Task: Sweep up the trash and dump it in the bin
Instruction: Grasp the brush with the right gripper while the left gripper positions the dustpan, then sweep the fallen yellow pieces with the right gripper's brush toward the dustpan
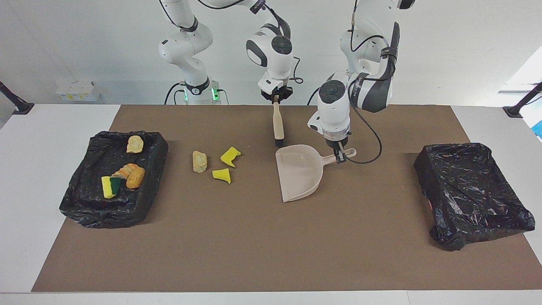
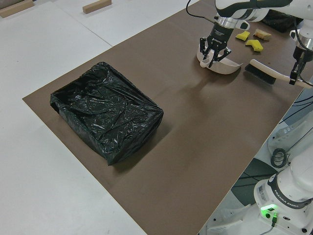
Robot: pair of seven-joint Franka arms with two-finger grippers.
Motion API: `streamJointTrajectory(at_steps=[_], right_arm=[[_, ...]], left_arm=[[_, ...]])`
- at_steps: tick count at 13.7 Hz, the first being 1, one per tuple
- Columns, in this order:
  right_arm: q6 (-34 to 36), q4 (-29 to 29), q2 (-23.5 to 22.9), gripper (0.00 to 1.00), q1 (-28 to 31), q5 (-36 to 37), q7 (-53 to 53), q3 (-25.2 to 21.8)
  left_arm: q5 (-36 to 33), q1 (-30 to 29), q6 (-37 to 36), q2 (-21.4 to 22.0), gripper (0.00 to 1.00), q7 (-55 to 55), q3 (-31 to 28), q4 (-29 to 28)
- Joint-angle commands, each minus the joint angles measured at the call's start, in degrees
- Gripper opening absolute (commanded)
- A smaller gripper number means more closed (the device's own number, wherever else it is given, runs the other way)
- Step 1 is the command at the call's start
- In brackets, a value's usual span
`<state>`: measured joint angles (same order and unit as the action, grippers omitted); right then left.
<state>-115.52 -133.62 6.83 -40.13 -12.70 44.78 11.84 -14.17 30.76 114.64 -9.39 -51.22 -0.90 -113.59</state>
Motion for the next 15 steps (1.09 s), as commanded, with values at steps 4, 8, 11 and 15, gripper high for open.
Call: streamJointTrajectory(at_steps=[4, 8, 11, 15], right_arm=[[12.9, 6.4, 3.8, 0.0, 15.6, 6.5, -3.8, 0.0], [12.1, 5.2, 2.7, 0.0, 26.3, 12.8, -7.8, 0.2], [10.2, 4.2, 1.8, 0.0, 35.8, 14.5, -16.9, 0.3], [9.4, 1.7, 2.1, 0.0, 45.5, 14.4, -38.1, 0.3]], left_arm=[[-1.2, 1.1, 1.9, 3.4, 0.0, -0.9, -0.2, -5.2], [-1.2, 1.3, 5.2, 3.1, 0.0, 2.7, -0.2, -5.2], [-1.1, 2.7, 5.4, 2.5, 0.0, 3.1, -0.2, -5.2], [-1.1, 2.8, 4.8, 2.6, 0.0, 6.6, -0.2, -5.2]])
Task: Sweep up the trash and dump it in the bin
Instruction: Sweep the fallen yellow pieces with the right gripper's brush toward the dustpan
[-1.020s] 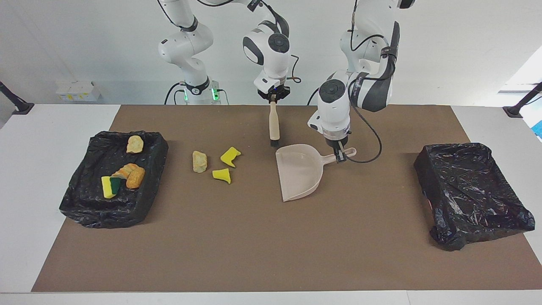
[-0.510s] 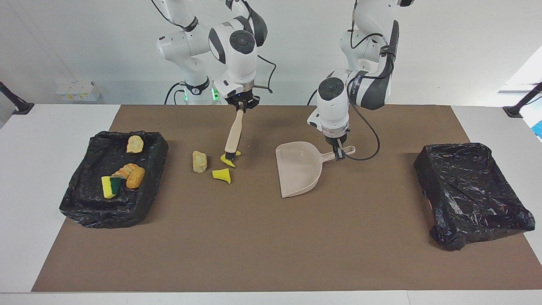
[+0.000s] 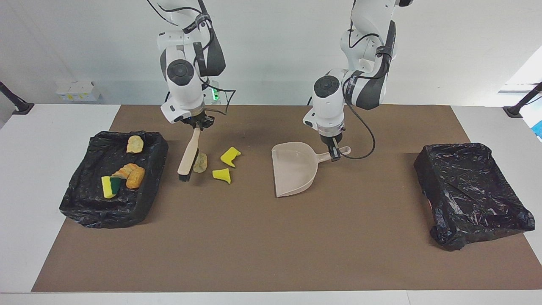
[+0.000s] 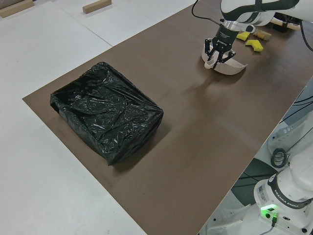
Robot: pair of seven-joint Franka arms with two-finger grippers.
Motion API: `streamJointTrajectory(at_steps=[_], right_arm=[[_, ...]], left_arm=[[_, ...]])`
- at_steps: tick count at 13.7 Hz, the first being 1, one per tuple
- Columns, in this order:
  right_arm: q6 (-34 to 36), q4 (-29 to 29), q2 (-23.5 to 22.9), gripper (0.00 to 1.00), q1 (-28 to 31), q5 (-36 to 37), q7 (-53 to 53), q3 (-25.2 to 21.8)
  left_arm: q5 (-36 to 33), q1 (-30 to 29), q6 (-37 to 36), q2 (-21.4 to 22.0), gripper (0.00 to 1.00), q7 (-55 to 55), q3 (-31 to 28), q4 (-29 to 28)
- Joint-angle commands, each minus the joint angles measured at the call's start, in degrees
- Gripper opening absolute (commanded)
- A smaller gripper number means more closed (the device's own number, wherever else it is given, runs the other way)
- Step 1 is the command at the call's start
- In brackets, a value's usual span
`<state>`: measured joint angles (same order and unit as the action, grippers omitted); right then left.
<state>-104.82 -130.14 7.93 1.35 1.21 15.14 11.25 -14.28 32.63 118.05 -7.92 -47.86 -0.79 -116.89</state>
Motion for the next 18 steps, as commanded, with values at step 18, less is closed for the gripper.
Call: streamJointTrajectory(at_steps=[18], right_arm=[[-13.6, 1.6, -10.7, 0.0, -16.8, -17.5, 20.2, 1.2]], left_arm=[[-0.9, 1.5, -0.2, 2.0, 0.0, 3.1, -0.2, -4.1]])
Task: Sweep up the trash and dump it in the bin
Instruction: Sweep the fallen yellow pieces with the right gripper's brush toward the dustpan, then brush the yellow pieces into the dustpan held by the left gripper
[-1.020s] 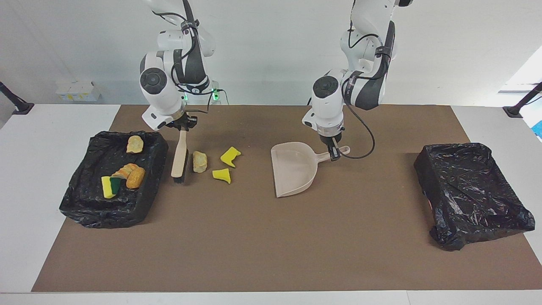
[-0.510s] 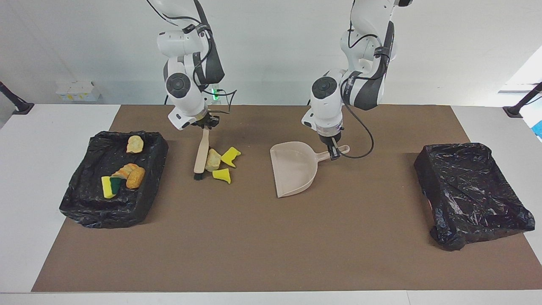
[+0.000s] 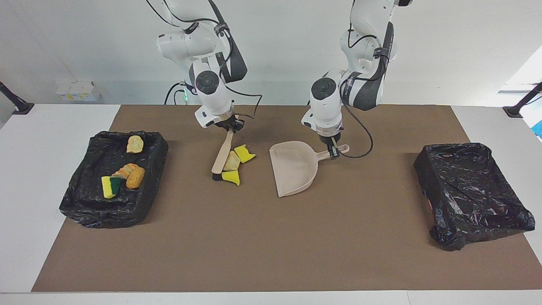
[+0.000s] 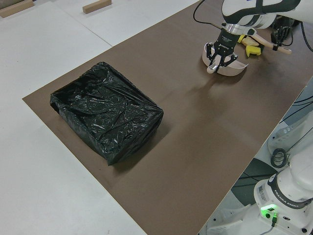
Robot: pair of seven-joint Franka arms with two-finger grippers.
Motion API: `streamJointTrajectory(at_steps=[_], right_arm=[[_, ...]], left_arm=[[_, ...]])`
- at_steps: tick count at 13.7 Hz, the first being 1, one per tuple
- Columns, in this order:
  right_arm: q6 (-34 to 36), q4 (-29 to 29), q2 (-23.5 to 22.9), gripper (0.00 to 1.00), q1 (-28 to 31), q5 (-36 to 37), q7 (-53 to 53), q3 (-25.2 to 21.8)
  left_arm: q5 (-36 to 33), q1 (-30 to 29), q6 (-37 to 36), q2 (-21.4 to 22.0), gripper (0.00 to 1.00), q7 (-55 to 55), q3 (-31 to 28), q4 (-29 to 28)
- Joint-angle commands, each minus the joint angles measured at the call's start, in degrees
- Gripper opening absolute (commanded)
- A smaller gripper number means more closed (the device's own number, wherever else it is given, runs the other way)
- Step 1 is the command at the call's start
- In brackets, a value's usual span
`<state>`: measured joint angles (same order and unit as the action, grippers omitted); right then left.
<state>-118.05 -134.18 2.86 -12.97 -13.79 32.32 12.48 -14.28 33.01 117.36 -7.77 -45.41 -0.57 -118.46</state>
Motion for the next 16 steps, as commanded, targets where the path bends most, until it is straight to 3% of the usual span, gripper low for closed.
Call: streamJointTrajectory(at_steps=[1, 4, 6, 9, 13, 16], right_arm=[[-0.5, 8.1, -7.6, 0.0, -4.0, -4.0, 4.9, 0.0], [-2.0, 14.4, -12.6, 0.0, -9.8, -7.4, 6.9, 0.0], [-5.6, 14.9, -13.1, 0.0, -13.1, -9.6, 6.7, 0.0], [-5.0, 16.2, -13.1, 0.0, -14.0, -11.3, 6.1, 0.0], [8.1, 16.4, -7.7, 0.0, -10.7, -8.5, 5.4, -0.7], [15.3, 15.7, -5.6, 0.0, -9.2, 3.6, 1.6, -0.7]], left_arm=[[-0.9, 1.1, 0.5, 1.9, 0.0, 0.7, -0.5, -2.5], [-0.9, 0.9, 0.5, 1.8, 0.0, 0.8, -0.4, -2.5], [-0.8, 0.7, 0.6, 1.9, 0.0, 0.9, -0.5, -2.5], [-0.8, 0.7, 0.8, 1.8, 0.0, 0.9, -0.4, -2.5], [-0.7, 0.5, 0.6, 1.8, 0.0, 3.8, -0.5, -2.5], [-0.6, 0.5, 0.5, 1.8, 0.0, 4.9, -0.5, -2.5]])
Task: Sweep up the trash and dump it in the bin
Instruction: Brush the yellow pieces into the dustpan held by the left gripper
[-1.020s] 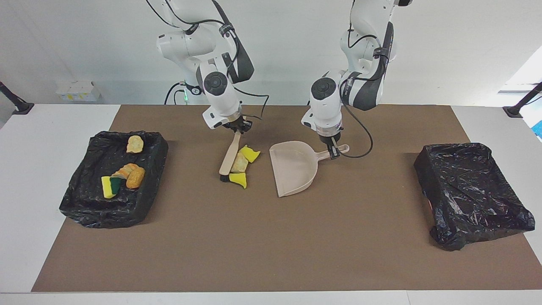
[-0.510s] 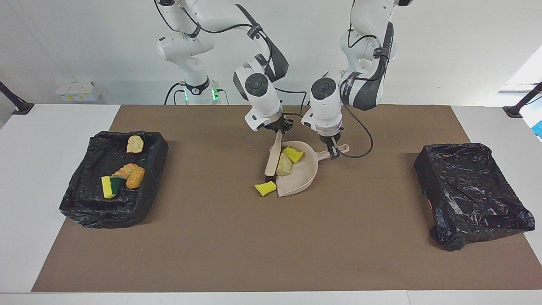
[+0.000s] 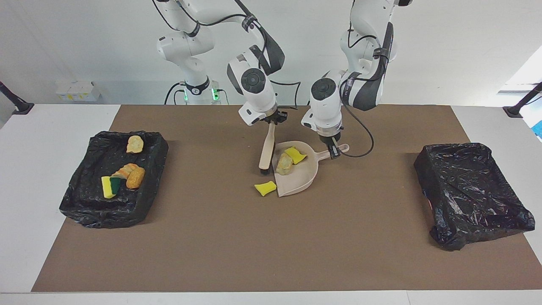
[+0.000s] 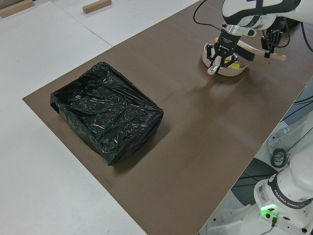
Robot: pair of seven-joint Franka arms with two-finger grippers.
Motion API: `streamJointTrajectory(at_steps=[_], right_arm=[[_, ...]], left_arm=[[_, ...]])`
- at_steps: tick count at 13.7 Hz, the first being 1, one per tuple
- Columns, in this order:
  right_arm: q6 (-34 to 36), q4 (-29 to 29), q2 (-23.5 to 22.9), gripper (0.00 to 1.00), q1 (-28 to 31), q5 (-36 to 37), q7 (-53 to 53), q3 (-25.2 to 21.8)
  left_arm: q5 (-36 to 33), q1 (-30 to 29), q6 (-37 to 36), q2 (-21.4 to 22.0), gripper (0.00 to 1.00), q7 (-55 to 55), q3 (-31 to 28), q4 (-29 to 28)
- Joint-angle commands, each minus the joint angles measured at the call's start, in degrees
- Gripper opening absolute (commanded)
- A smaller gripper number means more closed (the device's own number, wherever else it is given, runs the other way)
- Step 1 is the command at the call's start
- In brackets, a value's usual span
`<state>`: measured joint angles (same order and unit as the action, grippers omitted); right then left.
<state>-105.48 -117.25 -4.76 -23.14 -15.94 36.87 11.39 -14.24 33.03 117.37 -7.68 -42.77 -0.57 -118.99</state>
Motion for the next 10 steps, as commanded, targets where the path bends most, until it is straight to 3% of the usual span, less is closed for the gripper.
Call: streamJointTrajectory(at_steps=[1, 3, 6, 10], right_arm=[[2.8, -1.8, 2.4, 0.0, 2.0, 8.4, -4.8, 0.5], [2.0, -2.0, 1.7, 0.0, 3.4, 11.6, -8.8, 0.5], [-2.9, -0.8, -3.8, 0.0, 5.2, 21.1, -14.0, 0.6], [-4.3, 3.9, -7.6, 0.0, 4.7, 21.9, -15.7, 0.9]], left_arm=[[-0.6, 0.4, 0.5, 1.7, 0.0, 2.3, -0.5, -2.0], [-0.5, 0.4, 0.2, 1.7, 0.0, 2.4, -0.5, -2.0], [-0.5, 0.4, 0.1, 1.8, 0.0, 2.4, -0.5, -2.0], [-0.5, 0.3, 0.4, 1.8, 0.0, 2.4, -0.5, -2.4]])
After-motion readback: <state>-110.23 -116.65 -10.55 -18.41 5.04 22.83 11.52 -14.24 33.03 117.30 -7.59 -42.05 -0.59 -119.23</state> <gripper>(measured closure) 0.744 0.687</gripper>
